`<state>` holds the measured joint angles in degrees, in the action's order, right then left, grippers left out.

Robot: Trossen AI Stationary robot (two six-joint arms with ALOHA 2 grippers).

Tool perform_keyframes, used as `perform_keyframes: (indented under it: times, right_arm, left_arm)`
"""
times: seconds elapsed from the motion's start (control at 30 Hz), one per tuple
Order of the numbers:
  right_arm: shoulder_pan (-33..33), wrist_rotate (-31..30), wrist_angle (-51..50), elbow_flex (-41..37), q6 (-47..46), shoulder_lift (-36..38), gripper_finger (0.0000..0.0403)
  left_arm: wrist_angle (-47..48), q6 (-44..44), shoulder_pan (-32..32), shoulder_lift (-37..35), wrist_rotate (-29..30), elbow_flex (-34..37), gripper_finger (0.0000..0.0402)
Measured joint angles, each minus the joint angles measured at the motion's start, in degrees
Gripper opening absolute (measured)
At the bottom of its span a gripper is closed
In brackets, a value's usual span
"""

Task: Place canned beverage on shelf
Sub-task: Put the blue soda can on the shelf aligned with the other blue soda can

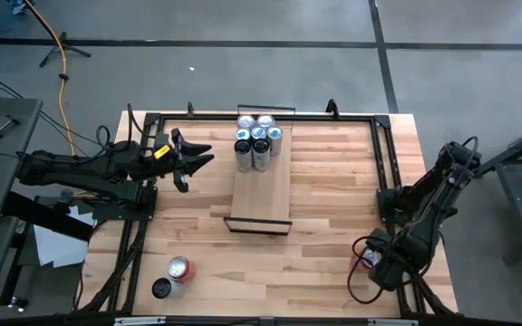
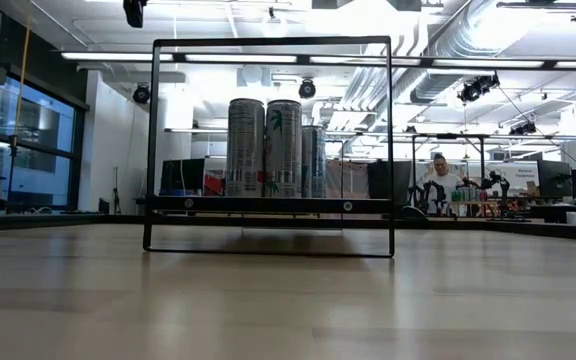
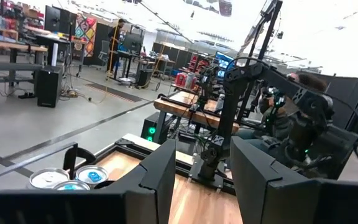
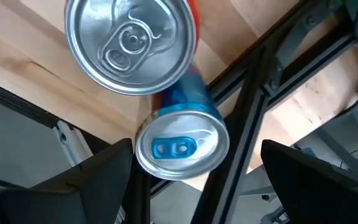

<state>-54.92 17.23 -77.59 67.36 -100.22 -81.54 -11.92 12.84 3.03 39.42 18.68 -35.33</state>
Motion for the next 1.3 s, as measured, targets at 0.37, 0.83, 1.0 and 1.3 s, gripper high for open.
perform_keyframes:
  times: [0.37,0.83,1.0,1.3]
  right_arm:
    - [0.09,1.27,9.65,-6.91,-0.43,0.00,0.0342]
    - [0.15,2.86,14.13,-10.23,0.04,0.00,0.0329]
    - [0.15,2.98,14.17,-10.15,0.16,-0.01,0.0270]
    - [0.15,3.15,15.78,-7.17,5.00,1.46,0.0216]
  left_arm:
    - [0.00,0.53,0.00,0.00,-0.02,0.00,0.0113]
    - [0.03,0.53,0.00,0.00,-0.04,0.00,0.0113]
    - [0.02,0.53,0.02,0.00,-0.04,0.00,0.0113]
    - [0.02,0.53,0.01,-0.02,-0.65,0.00,0.0113]
